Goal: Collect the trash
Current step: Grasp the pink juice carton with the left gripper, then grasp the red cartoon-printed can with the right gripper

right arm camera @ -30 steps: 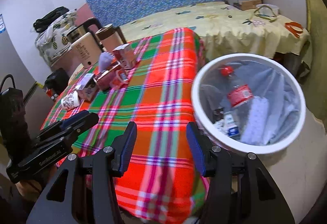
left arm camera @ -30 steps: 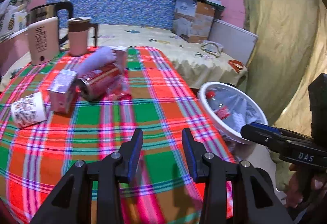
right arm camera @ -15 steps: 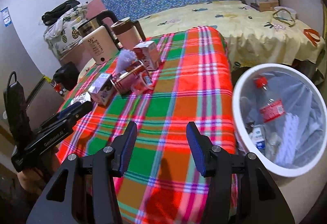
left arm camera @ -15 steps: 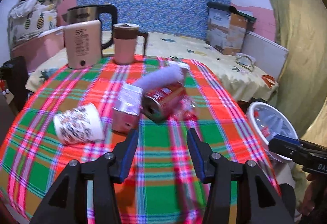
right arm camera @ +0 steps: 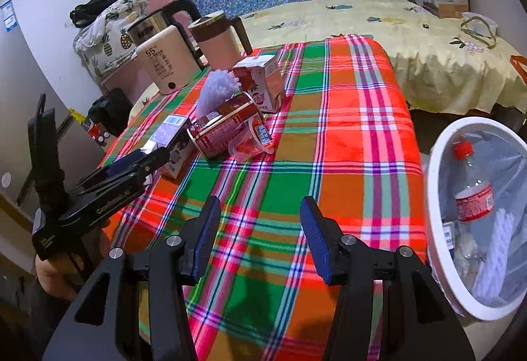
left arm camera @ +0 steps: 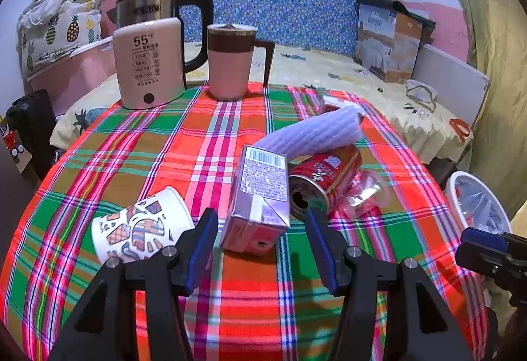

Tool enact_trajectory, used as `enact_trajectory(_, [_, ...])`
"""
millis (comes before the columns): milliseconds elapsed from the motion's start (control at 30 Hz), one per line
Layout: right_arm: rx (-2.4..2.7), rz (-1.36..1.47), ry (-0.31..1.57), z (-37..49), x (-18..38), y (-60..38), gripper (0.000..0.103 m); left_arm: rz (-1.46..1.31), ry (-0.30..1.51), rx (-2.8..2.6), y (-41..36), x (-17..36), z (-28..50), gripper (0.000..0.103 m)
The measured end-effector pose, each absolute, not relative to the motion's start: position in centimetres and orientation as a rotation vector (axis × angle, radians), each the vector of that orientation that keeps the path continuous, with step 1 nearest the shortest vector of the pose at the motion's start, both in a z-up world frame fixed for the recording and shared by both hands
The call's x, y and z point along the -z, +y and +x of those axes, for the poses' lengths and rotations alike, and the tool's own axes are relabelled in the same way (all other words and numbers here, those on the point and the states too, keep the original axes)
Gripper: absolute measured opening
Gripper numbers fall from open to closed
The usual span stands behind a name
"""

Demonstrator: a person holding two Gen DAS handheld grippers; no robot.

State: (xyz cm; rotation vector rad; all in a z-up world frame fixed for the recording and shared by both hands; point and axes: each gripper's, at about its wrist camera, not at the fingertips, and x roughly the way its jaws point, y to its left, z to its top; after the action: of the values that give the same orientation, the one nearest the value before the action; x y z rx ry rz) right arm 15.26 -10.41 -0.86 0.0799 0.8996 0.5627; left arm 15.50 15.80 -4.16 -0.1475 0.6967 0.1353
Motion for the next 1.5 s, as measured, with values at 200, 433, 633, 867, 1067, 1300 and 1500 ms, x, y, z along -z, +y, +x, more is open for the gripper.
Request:
enact_trajectory(200, [-0.561,0.071,0.916,15.7,1.2,-9.9,0.052,-0.171,0.732,-0.079,16.1,5.0,17.1,0.045])
enact_trajectory(433, [-0.526,0.093,0.920,16.2,1.4,-11.1,0.052,-0.207,0.734,0.044,14.9,4.9,16.1,0.044])
enact_trajectory(633, [-0.506,0.105,0.908,16.2,1.1,-11.9,0.052,-0.219,0.740,0.131,13.0,4.6,14.9,0.044])
enact_trajectory(867, [-0.551,0.090,0.877,16.5,0.2,-10.1,0.052,-0.244,0.717,0.098,13.7,4.2,14.1,0.042])
enact_trajectory(1067, [-0.544,0.070,0.897,18.6,1.3,-8.1,0.055,-0.253,0.699,0.036,15.0,4.3,13.8,0.042])
enact_trajectory(1300, [-0.525,0.073,0.921,20.1,2.3,-6.5,0.060,-0.243,0.698,-0.016,16.0,5.0,13.6,0.042])
enact_trajectory(1500, [-0.527,0.087,0.942,20.9,2.7,-5.7,0.061,-0.267,0.708,-0.020,16.6,5.3,13.8,0.044])
